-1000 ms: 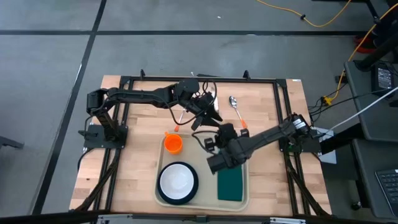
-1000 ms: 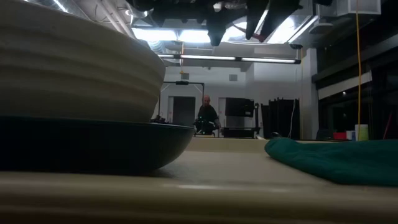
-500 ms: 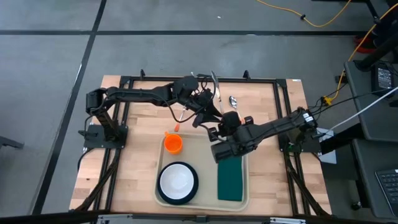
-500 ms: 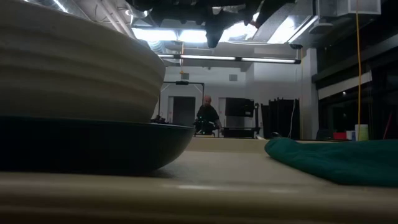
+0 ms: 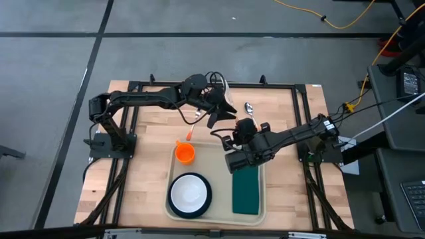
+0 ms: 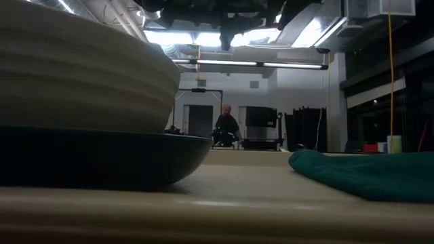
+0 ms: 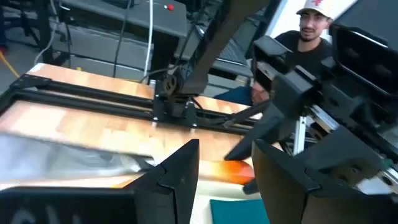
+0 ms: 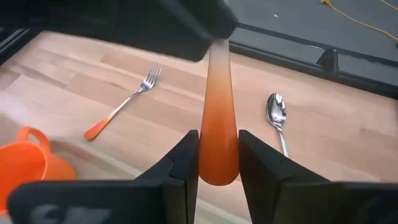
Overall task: Set up tray
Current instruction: Put the knife on the napkin
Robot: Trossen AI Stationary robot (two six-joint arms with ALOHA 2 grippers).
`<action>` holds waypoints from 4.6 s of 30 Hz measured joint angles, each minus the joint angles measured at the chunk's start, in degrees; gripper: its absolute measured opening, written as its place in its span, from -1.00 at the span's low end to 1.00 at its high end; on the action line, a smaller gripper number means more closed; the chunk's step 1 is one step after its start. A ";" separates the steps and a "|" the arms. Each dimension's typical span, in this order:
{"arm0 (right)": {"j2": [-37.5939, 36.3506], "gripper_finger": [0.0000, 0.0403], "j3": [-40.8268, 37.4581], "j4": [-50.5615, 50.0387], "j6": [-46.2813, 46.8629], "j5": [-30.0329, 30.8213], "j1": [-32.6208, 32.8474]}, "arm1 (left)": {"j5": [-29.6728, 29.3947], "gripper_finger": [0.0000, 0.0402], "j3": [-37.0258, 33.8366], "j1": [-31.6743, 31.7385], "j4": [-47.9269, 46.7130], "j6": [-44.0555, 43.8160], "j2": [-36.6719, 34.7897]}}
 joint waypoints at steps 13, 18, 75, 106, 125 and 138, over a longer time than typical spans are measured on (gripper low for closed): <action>0.00 -0.54 0.00 0.00 -0.25 0.45 0.03 | -0.53 -0.28 0.00 -0.05 -2.15 -2.00 -0.45; 0.00 -0.54 0.00 0.00 -0.47 0.81 0.03 | -2.66 -0.28 0.00 -0.20 -8.34 1.53 -3.49; 0.02 -0.99 2.54 -0.07 -8.54 4.59 0.49 | -3.79 -0.97 -0.02 -0.41 -2.66 -1.91 -1.55; -33.61 -0.97 -11.14 -0.11 -32.05 1.26 9.03 | -14.39 -0.96 0.00 -21.50 -6.77 -17.17 0.41; -35.91 -0.96 -14.91 -0.04 -54.59 -1.65 8.94 | -34.15 -0.97 8.41 -29.74 11.07 -31.94 16.74; -36.96 -0.96 -14.91 -0.07 -63.59 -1.51 9.34 | -33.60 -0.97 23.91 -36.42 9.10 -43.89 31.57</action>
